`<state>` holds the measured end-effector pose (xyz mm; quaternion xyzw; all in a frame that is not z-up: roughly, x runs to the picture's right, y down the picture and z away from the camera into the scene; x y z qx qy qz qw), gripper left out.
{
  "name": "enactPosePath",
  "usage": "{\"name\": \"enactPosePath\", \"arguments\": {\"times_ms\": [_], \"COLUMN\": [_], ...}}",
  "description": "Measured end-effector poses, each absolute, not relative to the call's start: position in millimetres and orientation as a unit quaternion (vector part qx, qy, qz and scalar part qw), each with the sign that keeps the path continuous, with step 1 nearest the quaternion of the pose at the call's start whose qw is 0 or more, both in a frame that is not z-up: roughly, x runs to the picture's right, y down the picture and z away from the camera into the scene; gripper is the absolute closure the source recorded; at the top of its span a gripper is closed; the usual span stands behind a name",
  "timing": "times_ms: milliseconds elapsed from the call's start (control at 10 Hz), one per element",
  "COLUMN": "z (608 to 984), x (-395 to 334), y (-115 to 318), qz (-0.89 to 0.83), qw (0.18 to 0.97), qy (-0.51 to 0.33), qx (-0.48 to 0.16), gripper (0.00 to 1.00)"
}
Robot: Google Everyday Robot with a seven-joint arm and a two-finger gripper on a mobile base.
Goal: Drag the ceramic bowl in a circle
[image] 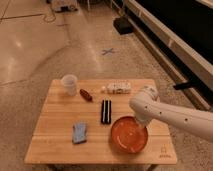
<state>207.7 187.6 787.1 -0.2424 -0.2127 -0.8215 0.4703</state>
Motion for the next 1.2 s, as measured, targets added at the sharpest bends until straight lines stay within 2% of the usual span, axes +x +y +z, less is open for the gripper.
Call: {"name": "enactPosePath", "arguments": {"times_ms": [600,1200], "z": [784,788], "x": [241,222], "y": [185,173], "qz": [-0.825,-0.834], "qw": [0.463,0.444], "qy": [-0.211,-0.211], "qx": [-0.245,-0.252], "gripper": [0.88,0.88]}}
